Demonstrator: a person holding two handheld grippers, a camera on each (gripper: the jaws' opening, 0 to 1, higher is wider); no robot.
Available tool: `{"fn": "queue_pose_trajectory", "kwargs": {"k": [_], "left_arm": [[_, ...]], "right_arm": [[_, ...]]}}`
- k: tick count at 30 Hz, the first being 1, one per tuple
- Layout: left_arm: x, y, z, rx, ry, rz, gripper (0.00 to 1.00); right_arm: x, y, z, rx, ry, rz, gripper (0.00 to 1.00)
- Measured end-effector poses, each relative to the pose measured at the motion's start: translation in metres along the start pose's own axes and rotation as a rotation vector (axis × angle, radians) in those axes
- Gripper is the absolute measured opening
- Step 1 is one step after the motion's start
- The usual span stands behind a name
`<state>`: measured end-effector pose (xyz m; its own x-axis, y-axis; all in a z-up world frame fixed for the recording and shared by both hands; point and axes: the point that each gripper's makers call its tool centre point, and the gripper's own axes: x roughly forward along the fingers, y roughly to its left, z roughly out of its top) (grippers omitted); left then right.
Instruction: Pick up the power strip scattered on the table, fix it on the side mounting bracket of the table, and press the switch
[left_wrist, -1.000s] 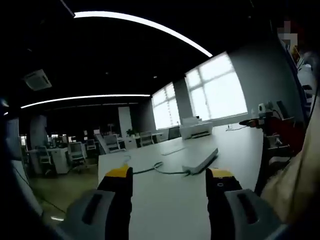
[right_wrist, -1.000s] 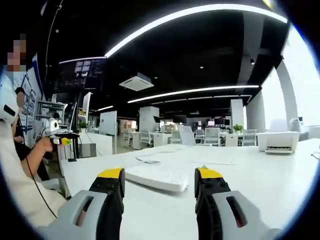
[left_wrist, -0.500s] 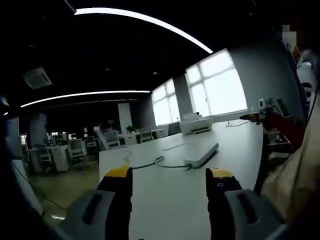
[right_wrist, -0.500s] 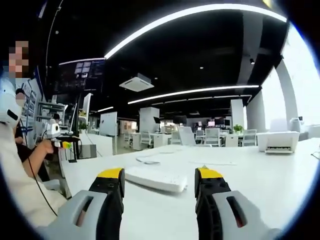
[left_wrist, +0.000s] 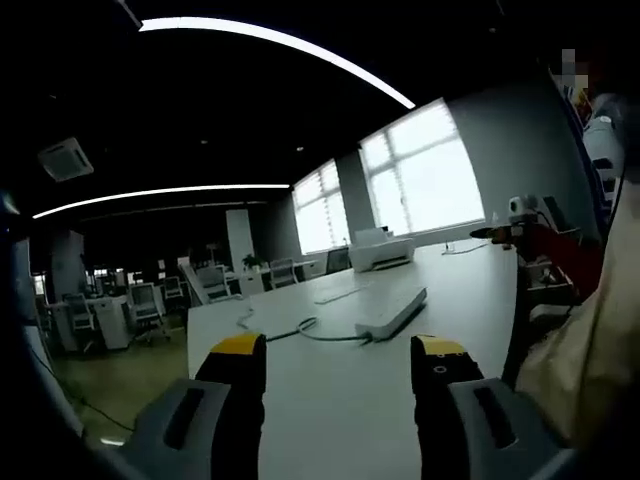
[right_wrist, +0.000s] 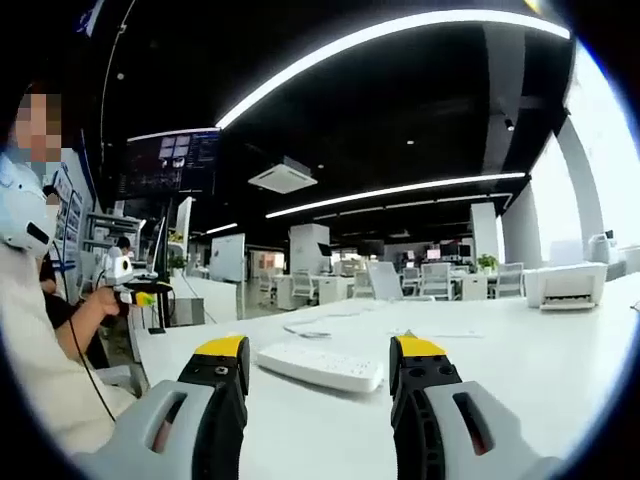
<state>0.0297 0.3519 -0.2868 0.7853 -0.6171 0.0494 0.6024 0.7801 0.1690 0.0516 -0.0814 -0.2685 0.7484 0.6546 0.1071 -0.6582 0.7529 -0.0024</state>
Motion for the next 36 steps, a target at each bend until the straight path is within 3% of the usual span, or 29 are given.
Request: {"fn": "queue_pose_trajectory", "kwargs": {"k": [10, 16, 26, 36], "left_arm": [[0.001, 0.005, -0.005, -0.01, 0.01, 0.004, 0.62], [-0.002, -0.001, 0.002, -0.004, -0.017, -0.015, 0.62], [-0.003, -0.002, 0.002, -0.017, -0.023, -0.017, 0.62], [0.001, -0.005, -0.004, -0.022, 0.002, -0.028, 0.62]], "right_arm": [[0.009, 0.011, 0.002, 0.002, 0.004, 0.074, 0.53], [0.009, 0.017, 0.01, 0.005, 0.0, 0.109, 0.53], [0.011, 0.018, 0.033, -0.019, -0.011, 0.137, 0.53], [0.023, 0.007, 0.038, -0.047, 0.012, 0.16, 0.54]]}}
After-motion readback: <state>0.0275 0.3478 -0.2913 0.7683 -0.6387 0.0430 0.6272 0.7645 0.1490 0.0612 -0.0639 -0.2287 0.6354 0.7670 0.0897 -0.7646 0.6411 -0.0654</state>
